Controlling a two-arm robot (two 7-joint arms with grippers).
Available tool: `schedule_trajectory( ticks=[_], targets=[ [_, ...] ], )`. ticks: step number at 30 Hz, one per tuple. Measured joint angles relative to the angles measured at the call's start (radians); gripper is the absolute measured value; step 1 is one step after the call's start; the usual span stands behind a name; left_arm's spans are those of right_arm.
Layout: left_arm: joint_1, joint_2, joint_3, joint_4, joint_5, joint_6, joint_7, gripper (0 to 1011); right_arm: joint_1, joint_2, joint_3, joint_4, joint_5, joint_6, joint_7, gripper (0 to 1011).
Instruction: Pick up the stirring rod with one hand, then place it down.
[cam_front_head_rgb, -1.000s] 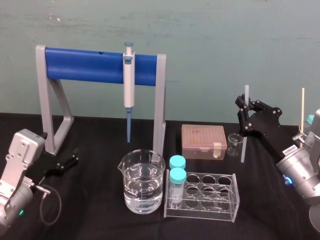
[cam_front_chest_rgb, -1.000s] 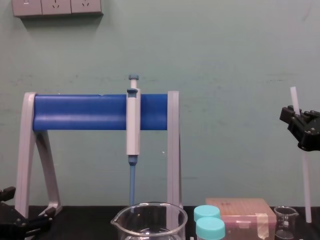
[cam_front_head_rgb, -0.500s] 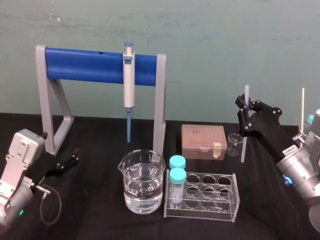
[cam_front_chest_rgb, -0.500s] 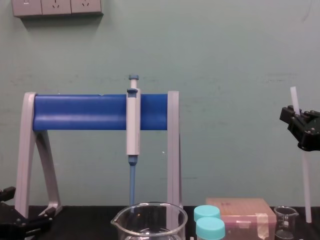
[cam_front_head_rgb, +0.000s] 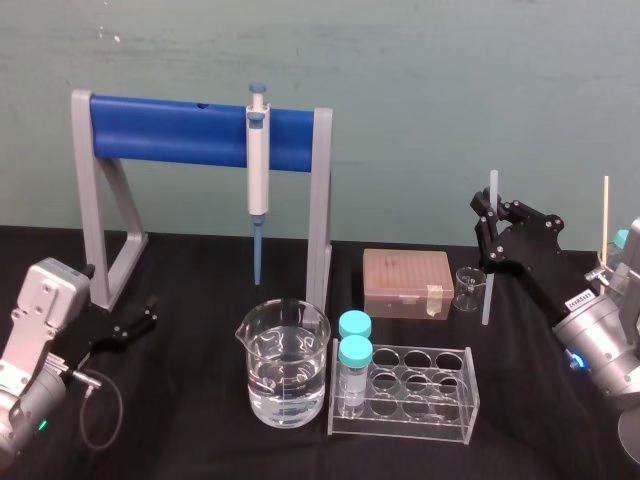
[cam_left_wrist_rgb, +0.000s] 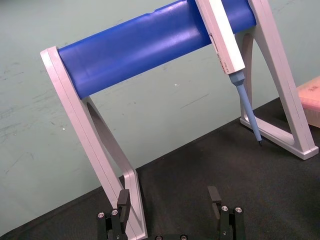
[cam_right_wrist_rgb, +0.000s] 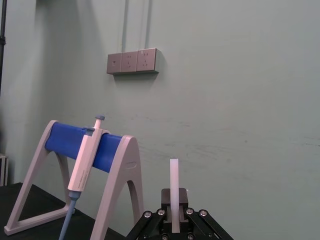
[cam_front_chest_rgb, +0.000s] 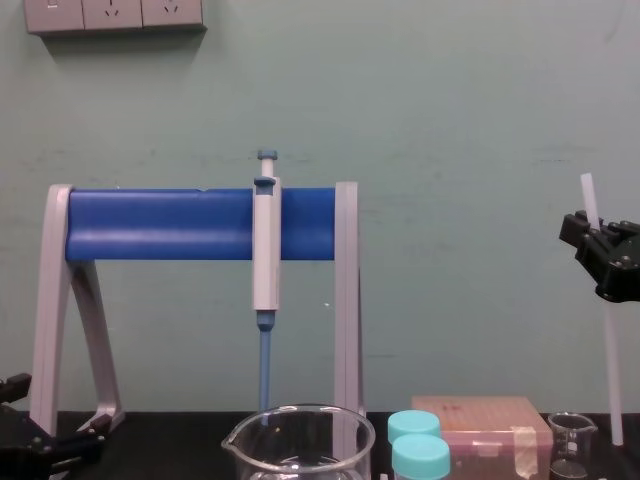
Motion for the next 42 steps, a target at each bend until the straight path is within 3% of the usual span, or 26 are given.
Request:
schedule_trajectory(
  ticks=[42],
  targets=[
    [0.0, 0.0, 0.0, 0.0, 0.0, 0.0, 0.0, 1000, 0.0, 0.0, 0.0, 0.0, 0.0, 0.0, 0.0, 70]
  ],
)
